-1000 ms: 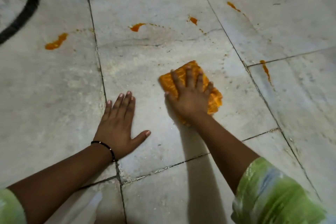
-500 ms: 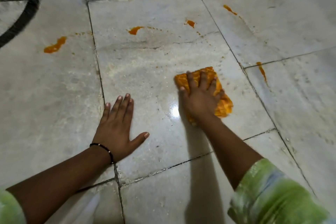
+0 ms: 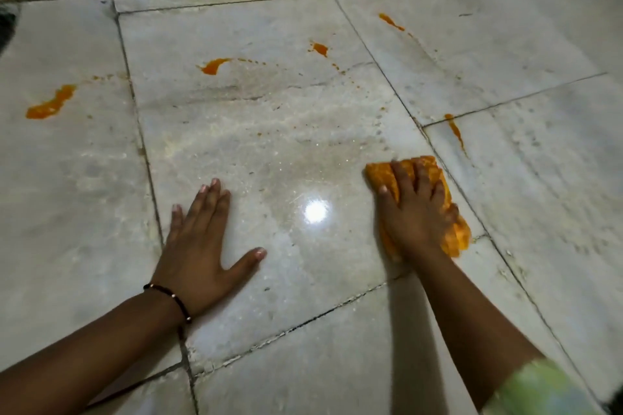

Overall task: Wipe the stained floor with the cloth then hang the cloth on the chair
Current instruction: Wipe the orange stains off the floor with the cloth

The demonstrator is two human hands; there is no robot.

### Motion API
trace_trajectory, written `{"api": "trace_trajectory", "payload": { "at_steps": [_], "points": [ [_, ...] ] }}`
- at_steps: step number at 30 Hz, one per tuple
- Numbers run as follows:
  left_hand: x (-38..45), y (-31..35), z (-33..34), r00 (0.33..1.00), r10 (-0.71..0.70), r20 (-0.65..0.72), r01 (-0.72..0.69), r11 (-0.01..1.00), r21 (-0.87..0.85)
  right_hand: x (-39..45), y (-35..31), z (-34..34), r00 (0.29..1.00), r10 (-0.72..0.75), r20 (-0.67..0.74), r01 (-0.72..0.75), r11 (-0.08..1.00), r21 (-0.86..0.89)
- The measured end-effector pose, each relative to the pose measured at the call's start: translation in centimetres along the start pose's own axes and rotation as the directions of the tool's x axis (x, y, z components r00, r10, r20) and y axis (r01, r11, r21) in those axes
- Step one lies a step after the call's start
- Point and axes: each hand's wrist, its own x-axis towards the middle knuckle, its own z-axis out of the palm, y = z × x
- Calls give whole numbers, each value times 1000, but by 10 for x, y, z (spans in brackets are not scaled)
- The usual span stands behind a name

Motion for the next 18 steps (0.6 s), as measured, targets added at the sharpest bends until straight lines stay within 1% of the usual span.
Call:
{"api": "trace_trajectory", "payload": {
  "at_steps": [1,2,4,6,7,8,9,10,11,12,14,16,17,18],
  "points": [
    [12,14,-3,997,81,-1,-81,997,-18,17,-9,0,999,41,12,-41,999,27],
    [20,26,-5,986,169,6,-169,985,-19,24,-18,3,999,14,30,-15,1000,14],
    [45,50,-11,931,361,49,-362,932,18,22,-19,4,988,-152,30,153,987,-45],
    [70,70,-11,851,504,151,-518,853,70,10,12,-6,938,-339,66,344,935,-88],
    [80,76,-8,815,532,230,-565,818,111,3,33,-11,905,-416,93,424,901,-91],
    [91,84,-5,782,540,312,-603,782,157,0,57,-18,881,-460,110,469,879,-82],
    [99,89,-1,758,526,386,-627,752,206,0,80,-24,873,-475,113,484,872,-70],
    [107,93,4,749,504,431,-634,734,244,4,99,-30,891,-442,107,450,890,-70],
    [117,96,11,750,488,447,-632,727,267,12,114,-35,924,-373,81,380,921,-87],
    [126,98,17,762,476,439,-620,733,280,25,121,-37,955,-294,41,297,949,-108],
    [138,98,27,789,470,395,-592,754,285,60,117,-34,997,-80,-11,78,988,-132],
    [145,96,36,806,499,318,-581,769,265,100,94,-32,990,143,-4,-143,988,-62],
    [146,95,38,807,526,269,-586,771,251,117,80,-31,978,209,2,-209,977,-35],
    [146,94,40,802,548,238,-595,767,241,127,67,-27,975,220,12,-220,975,-26]
  ]
}}
